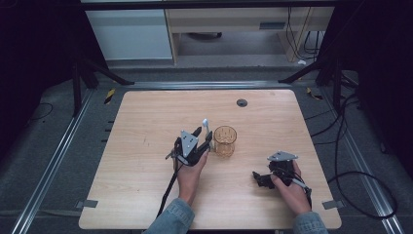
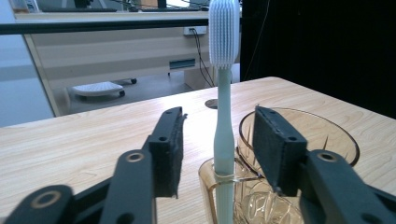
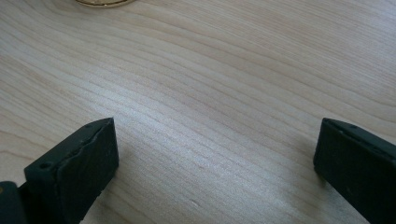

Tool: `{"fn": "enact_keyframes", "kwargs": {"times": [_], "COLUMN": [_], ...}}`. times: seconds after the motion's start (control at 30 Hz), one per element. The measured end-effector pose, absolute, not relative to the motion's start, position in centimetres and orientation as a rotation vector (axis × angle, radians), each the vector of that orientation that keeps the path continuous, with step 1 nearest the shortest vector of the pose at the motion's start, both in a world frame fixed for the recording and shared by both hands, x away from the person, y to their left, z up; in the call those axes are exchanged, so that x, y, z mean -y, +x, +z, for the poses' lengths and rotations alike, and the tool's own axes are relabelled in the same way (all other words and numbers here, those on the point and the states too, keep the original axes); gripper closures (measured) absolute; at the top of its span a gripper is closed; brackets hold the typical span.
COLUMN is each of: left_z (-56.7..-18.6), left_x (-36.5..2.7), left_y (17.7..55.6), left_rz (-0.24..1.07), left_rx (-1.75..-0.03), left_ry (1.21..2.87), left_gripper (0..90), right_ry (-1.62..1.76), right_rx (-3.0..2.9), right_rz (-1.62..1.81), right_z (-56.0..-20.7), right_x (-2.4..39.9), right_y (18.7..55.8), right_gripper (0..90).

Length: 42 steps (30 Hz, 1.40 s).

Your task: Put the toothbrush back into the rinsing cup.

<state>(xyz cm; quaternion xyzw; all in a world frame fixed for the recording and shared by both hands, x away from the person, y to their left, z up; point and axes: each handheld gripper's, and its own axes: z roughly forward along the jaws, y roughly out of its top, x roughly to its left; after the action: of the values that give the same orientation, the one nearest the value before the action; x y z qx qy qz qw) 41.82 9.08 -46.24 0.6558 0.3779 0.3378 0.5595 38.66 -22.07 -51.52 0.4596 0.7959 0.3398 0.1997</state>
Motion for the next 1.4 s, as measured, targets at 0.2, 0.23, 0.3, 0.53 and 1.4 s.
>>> {"fn": "enact_keyframes", "kwargs": {"times": [0.2,0.23,0.3,0.53,1.4], "left_z": [-45.9,-45.8,-45.7,-45.4,-45.1], "left_x": [-9.3,-9.3,-9.5,-9.9,-11.6], "left_y": [41.7,41.7,41.8,41.9,41.3], "left_rz": [0.798,0.795,0.789,0.76,0.698], "left_rx": [-0.886,-0.887,-0.891,-0.887,-0.859], "left_ry": [1.583,1.587,1.601,1.683,1.987], "left_gripper": [44.2,42.8,39.7,31.7,20.4], "right_ry": [1.283,1.282,1.282,1.282,1.282], "right_rx": [-2.226,-2.226,-2.226,-2.226,-2.226], "right_rz": [0.948,0.95,0.95,0.95,0.951], "right_z": [-51.5,-51.5,-51.5,-51.5,-51.5], "right_x": [22.1,22.1,22.1,22.1,22.1], "right_y": [38.7,38.7,38.7,38.7,38.7], "right_gripper": [0.4,0.3,0.4,0.4,0.4]}}
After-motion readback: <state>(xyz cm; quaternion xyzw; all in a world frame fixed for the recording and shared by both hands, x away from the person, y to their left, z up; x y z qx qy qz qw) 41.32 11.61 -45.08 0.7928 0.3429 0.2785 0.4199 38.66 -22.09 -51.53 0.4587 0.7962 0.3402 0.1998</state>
